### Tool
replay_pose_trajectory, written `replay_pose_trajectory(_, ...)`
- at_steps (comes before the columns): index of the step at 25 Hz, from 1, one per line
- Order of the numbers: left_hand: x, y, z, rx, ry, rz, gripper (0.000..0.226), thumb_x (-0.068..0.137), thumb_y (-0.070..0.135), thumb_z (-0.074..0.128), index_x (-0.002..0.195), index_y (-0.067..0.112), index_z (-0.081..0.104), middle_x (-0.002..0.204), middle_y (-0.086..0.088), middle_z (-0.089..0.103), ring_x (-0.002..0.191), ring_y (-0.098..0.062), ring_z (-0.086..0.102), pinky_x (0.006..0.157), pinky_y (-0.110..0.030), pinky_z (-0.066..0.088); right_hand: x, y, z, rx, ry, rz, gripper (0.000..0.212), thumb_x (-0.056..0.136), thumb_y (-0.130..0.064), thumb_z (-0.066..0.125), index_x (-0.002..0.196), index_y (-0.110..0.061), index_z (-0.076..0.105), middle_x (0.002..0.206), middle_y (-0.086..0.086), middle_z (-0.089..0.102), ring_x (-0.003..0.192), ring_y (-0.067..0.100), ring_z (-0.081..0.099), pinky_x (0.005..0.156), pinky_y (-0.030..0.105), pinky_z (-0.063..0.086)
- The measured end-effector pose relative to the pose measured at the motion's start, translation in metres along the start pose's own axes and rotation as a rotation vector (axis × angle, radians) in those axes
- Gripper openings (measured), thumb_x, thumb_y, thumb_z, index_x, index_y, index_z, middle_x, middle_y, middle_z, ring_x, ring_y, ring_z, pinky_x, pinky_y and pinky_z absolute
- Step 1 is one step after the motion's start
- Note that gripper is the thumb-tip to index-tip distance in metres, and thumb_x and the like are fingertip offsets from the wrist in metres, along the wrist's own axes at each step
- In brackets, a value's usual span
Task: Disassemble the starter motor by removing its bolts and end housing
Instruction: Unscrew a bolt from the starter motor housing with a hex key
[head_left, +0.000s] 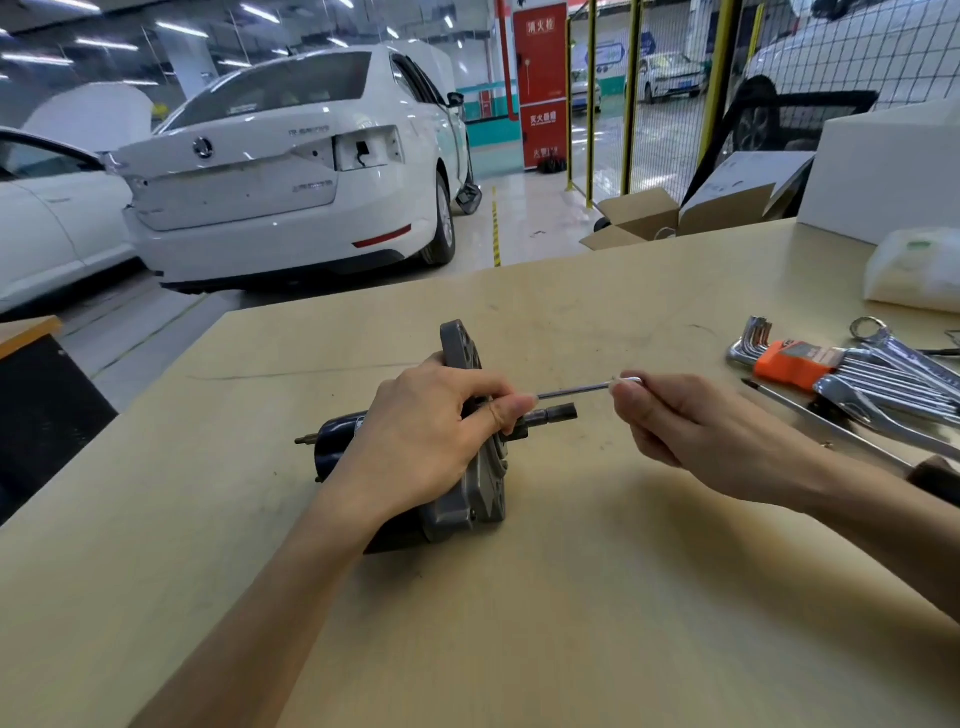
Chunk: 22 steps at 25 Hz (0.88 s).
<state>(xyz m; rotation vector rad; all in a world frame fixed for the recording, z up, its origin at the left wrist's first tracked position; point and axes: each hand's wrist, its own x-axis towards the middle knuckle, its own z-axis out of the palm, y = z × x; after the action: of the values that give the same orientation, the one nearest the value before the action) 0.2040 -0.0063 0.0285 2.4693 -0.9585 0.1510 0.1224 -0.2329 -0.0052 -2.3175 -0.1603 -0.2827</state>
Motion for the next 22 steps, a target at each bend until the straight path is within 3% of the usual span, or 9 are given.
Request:
replay_pose_trajectory(3,-0.001,0.001,-0.001,-0.018,-0.009,0.002,0.038,0.075,0.076,0.035,0.07,0.049,0.062,0.079,0.013,0.054,0.078,0.007,0.05,0.058,-0.012,0.032,0.004,0.006,-0.001,-0.215,0.143,-0.226,0.04,0.101,-0.044,0.033,0.074,-0.017,0.046,0.056,0.004,0.048,0.049,0.016,0.04,0.05,0.027,0.034)
replay_pose_trajectory(5,-0.002,0.001,-0.001,-0.017,-0.022,0.004,0.045,0.073,0.08,0.03,0.075,0.05,0.064,0.084,0.014,0.053,0.076,0.002,0.05,0.058,-0.013,0.029,0.006,0.005,-0.007,-0.388,0.225,-0.379,0.037,0.104,-0.038,0.034,0.082,-0.013,0.05,0.058,-0.003,0.045,0.052,0.018,0.039,0.05,0.026,0.033)
replay_pose_trajectory(7,-0.002,0.001,-0.001,-0.012,-0.025,0.013,0.046,0.073,0.08,0.026,0.073,0.051,0.061,0.085,0.015,0.052,0.077,0.002,0.049,0.06,-0.013,0.029,0.006,0.004,-0.006,-0.422,0.26,-0.411,0.038,0.101,-0.043,0.032,0.087,-0.014,0.052,0.062,-0.009,0.045,0.057,0.016,0.042,0.052,0.021,0.032)
replay_pose_trajectory(9,-0.003,0.002,0.0,0.004,0.004,0.012,0.04,0.075,0.077,0.026,0.074,0.051,0.057,0.083,0.016,0.05,0.075,0.002,0.048,0.058,-0.011,0.029,0.007,0.002,0.0,-0.336,0.271,-0.233,0.05,0.096,-0.06,0.023,0.09,-0.02,0.051,0.067,-0.01,0.053,0.063,0.013,0.05,0.057,0.023,0.038)
replay_pose_trajectory(11,-0.004,0.002,0.002,0.006,0.045,0.003,0.037,0.078,0.073,0.027,0.08,0.052,0.058,0.08,0.016,0.049,0.073,0.003,0.047,0.057,-0.011,0.032,0.01,-0.004,0.003,-0.194,0.252,0.076,0.072,0.085,-0.079,0.018,0.083,-0.019,0.057,0.069,-0.004,0.061,0.064,0.012,0.055,0.061,0.033,0.045)
replay_pose_trajectory(13,-0.003,0.001,0.003,-0.001,0.058,0.005,0.035,0.079,0.072,0.029,0.08,0.051,0.058,0.078,0.016,0.048,0.074,0.005,0.047,0.062,-0.008,0.035,0.012,-0.01,0.004,0.074,0.137,0.283,0.077,0.077,-0.088,0.032,0.063,-0.015,0.052,0.057,-0.001,0.05,0.051,0.015,0.046,0.051,0.029,0.041)
replay_pose_trajectory(15,-0.003,0.0,0.002,-0.002,0.049,0.012,0.039,0.08,0.071,0.03,0.082,0.049,0.062,0.078,0.015,0.048,0.076,0.006,0.048,0.062,-0.008,0.034,0.013,-0.018,0.007,0.418,0.018,0.361,0.066,0.072,-0.082,0.048,0.057,-0.018,0.044,0.052,-0.001,0.033,0.045,0.014,0.03,0.042,0.022,0.028)
replay_pose_trajectory(17,-0.002,-0.002,0.003,0.009,0.039,0.01,0.043,0.084,0.07,0.034,0.091,0.046,0.068,0.083,0.014,0.05,0.077,0.001,0.049,0.06,-0.01,0.031,0.013,-0.024,0.008,0.643,0.01,0.391,0.058,0.079,-0.07,0.054,0.056,-0.018,0.042,0.053,-0.001,0.025,0.043,0.014,0.022,0.04,0.021,0.019)
replay_pose_trajectory(22,-0.002,-0.001,0.004,0.027,0.035,-0.011,0.026,0.092,0.061,0.044,0.088,0.047,0.066,0.084,0.012,0.049,0.077,-0.003,0.048,0.061,-0.011,0.029,0.019,-0.027,0.012,0.843,0.139,0.425,0.047,0.101,-0.033,0.046,0.057,-0.017,0.041,0.053,-0.004,0.021,0.041,0.01,0.016,0.037,0.02,0.014)
